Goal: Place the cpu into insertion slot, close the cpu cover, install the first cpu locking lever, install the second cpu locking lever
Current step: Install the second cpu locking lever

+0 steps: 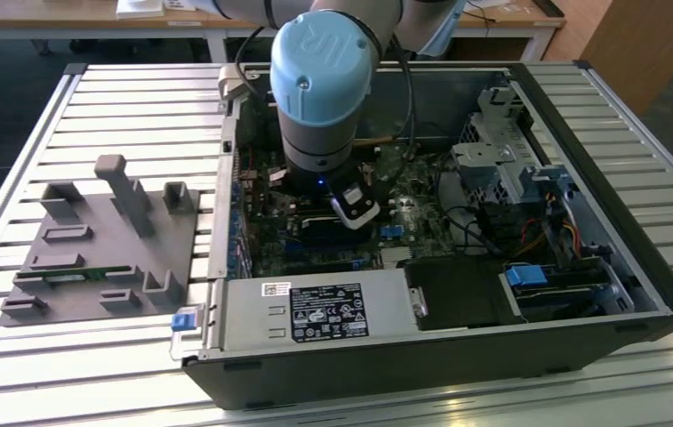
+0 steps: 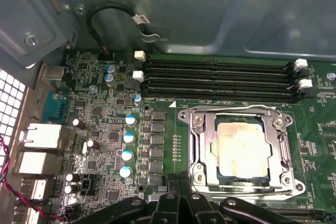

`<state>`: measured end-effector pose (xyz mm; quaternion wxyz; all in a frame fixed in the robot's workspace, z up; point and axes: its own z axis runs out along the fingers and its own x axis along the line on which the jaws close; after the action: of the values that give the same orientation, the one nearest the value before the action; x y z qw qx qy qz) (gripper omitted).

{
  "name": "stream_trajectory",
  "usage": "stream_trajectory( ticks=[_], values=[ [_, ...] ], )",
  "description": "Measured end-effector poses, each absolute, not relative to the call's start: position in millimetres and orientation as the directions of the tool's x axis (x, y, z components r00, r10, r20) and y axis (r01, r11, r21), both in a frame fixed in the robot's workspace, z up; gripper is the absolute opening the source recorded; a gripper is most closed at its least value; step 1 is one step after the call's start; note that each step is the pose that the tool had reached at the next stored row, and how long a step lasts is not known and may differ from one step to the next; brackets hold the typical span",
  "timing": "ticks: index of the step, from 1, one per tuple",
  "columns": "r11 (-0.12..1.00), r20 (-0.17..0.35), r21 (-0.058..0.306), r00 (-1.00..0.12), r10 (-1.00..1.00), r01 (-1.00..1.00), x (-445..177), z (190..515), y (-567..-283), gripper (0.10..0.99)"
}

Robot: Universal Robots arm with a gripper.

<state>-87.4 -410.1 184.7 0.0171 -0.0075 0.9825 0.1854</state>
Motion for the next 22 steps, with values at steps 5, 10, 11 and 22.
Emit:
stream_trajectory(
  ticks=[5, 10, 11, 22],
  values=[
    [0.932, -0.036, 0.361, -0.999, -0.008, -0.021, -87.5, 188.2, -410.1, 0.106],
    [0.932, -0.036, 0.361, -0.999, -0.008, -0.021, -87.6, 193.4, -410.1, 0.106],
    [0.932, -0.036, 0.361, -0.999, -0.008, -0.021, -87.5, 194.6, -410.1, 0.106],
    [0.932, -0.036, 0.362, -0.999, -0.008, -0.021, -87.5, 206.7, -410.1, 0.106]
  ],
)
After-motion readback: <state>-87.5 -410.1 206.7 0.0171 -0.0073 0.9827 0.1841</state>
